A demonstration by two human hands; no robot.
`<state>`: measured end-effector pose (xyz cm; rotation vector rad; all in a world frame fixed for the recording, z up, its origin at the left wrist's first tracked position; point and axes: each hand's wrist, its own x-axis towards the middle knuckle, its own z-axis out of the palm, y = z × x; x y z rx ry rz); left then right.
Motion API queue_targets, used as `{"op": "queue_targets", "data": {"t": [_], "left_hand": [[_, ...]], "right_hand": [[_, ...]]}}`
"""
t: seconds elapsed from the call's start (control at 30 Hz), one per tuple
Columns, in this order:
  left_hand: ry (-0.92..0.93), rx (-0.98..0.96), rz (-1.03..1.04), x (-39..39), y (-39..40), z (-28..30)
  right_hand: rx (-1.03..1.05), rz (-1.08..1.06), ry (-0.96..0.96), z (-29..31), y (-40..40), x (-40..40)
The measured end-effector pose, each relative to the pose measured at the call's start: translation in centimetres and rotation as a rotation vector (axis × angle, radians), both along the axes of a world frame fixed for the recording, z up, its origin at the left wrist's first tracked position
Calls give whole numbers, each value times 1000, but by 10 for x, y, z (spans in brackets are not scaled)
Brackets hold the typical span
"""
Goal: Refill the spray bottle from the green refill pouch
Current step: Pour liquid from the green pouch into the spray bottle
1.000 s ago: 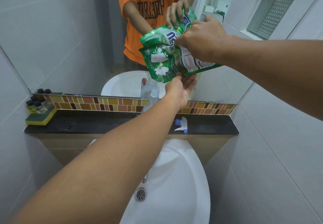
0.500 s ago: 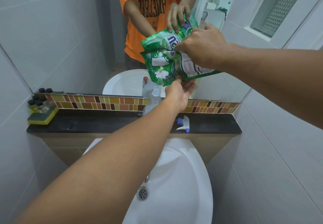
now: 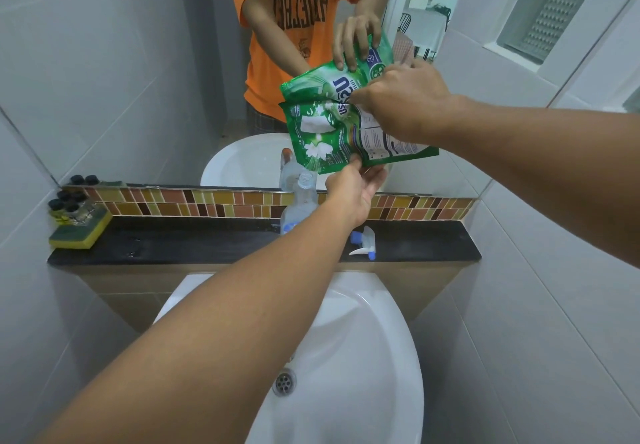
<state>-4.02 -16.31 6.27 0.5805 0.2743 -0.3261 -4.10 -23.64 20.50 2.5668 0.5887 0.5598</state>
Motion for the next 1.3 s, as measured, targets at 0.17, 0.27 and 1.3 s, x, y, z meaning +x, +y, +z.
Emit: {"op": "queue_targets", "data": {"t": [0.17,0.27,1.3], "left_hand": [[24,97,-12,-1,2,-9],[38,217,-6,1,4,-19],[-82,812,18,7,15,-32]], "right_hand": [[119,-47,1,-20,-12,2],[182,-100,9,-38,-21,1],[594,-311,125,-107,-59,-9]]}}
